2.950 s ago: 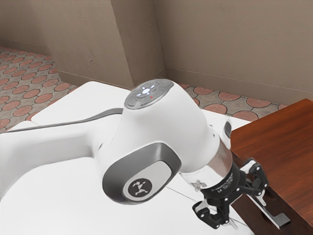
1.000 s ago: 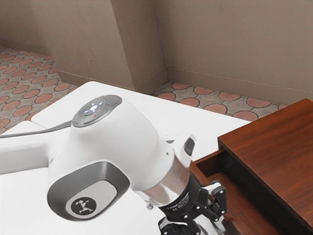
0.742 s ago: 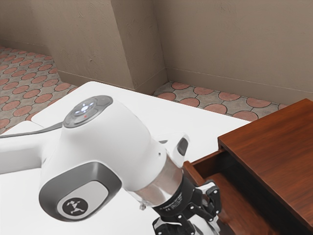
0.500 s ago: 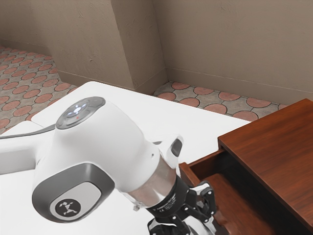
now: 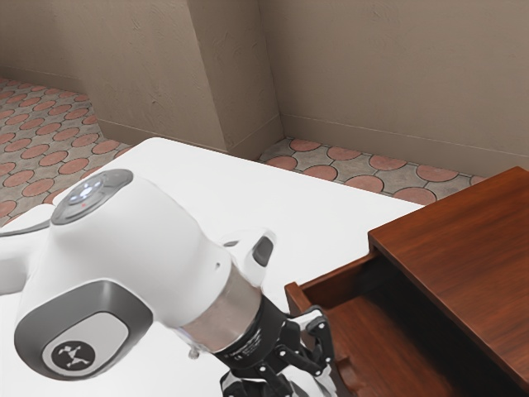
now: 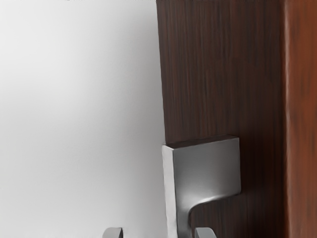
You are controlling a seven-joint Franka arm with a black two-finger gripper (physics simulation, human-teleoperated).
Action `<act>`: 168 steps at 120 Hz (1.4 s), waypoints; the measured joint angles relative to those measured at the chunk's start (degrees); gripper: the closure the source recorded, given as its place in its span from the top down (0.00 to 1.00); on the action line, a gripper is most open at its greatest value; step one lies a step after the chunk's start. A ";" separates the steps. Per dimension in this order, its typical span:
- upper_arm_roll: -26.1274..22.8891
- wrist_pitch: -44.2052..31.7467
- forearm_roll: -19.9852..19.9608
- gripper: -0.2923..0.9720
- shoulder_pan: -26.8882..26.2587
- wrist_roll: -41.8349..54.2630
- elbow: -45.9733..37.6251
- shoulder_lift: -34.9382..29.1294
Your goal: Pull the drawer handle with one arm to open the drawer
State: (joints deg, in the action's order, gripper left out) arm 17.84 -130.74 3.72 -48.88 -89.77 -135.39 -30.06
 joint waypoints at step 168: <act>0.25 13.18 7.02 0.44 5.12 -0.58 20.88 -0.01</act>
State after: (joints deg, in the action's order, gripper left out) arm 18.09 -117.56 10.74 -43.75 -90.35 -114.51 -30.06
